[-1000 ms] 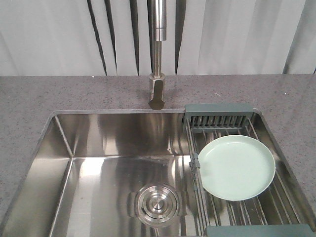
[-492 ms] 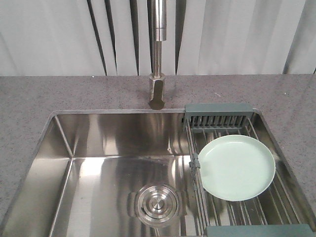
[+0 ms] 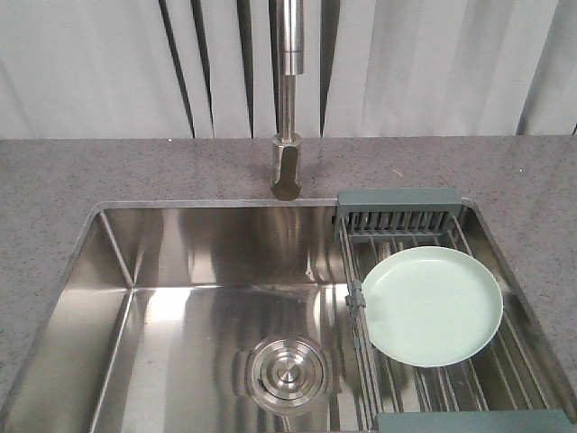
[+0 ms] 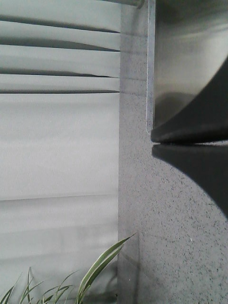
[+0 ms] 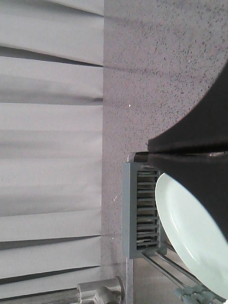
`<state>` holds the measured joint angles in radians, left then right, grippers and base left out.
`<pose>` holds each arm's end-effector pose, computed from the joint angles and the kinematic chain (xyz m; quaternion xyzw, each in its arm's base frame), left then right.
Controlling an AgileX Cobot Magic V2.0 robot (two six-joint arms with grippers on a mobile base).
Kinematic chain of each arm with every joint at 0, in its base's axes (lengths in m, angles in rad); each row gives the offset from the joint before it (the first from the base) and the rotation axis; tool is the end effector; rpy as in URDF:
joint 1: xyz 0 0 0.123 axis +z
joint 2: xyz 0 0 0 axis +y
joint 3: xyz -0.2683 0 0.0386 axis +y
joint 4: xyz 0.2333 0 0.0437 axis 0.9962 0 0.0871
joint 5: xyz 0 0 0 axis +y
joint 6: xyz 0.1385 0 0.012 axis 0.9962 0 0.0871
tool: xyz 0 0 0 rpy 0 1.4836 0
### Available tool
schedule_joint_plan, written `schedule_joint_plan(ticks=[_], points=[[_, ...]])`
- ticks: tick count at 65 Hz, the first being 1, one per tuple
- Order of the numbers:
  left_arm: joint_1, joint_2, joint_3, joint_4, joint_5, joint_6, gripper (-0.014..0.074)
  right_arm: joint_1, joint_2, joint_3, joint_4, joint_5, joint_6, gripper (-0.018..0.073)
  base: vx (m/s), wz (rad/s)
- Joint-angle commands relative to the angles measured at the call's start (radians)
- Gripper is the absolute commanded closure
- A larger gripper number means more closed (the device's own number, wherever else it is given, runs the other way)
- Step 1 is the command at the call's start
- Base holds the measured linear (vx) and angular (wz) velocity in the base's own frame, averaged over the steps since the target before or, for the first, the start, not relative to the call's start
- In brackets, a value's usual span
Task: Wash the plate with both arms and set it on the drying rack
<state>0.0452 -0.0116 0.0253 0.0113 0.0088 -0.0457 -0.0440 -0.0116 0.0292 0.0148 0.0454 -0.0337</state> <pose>0.1038 0.0047 0.2079 -0.0272 0.6833 0.0040 0.7296 0.1042 -0.0045 0.2013 0.0085 0.6984 -0.0223 0.7153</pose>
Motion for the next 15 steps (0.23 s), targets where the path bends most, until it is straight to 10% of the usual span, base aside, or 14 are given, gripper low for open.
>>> schedule_joint_plan(ticks=[1,15], points=[[0.004,-0.014,-0.026,-0.001,-0.069,-0.004,0.0603,-0.007,-0.005,0.001,-0.007,-0.073,0.004,0.0566,0.0,0.0],[0.004,-0.014,-0.026,-0.001,-0.069,-0.004,0.0603,-0.007,-0.005,0.001,-0.007,-0.073,0.004,0.0566,0.0,0.0]])
